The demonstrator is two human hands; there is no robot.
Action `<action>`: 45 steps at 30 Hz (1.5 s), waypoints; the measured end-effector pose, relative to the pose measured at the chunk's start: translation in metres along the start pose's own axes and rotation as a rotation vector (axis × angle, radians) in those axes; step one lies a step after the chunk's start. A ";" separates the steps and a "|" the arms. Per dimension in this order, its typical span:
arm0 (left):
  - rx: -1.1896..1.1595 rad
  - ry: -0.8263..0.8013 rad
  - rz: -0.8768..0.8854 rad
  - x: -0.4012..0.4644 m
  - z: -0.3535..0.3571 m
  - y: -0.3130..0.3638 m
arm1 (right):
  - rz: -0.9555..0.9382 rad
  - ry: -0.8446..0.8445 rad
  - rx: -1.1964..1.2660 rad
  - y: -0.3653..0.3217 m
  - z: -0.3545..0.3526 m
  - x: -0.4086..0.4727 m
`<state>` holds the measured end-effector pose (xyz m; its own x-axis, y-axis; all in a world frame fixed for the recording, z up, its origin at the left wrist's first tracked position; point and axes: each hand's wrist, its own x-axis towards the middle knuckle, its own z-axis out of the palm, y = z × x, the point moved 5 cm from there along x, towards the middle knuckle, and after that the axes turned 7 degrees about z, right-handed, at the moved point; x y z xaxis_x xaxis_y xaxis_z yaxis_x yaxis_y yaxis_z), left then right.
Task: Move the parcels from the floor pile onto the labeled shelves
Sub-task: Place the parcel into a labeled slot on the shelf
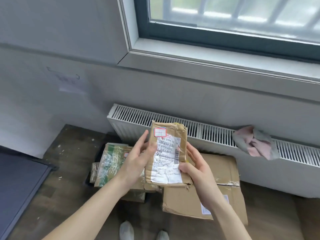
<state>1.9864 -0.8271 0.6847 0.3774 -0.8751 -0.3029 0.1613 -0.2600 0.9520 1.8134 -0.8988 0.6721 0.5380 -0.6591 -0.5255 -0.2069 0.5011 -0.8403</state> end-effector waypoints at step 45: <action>-0.425 1.436 0.584 -0.626 -0.202 0.075 | -0.324 -1.311 -0.493 0.017 0.477 -0.402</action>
<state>1.9459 -0.2164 0.9372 0.9376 0.3427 0.0594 -0.1680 0.2968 0.9401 1.9832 -0.3573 0.9326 0.9099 0.4134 -0.0342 -0.0426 0.0110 -0.9990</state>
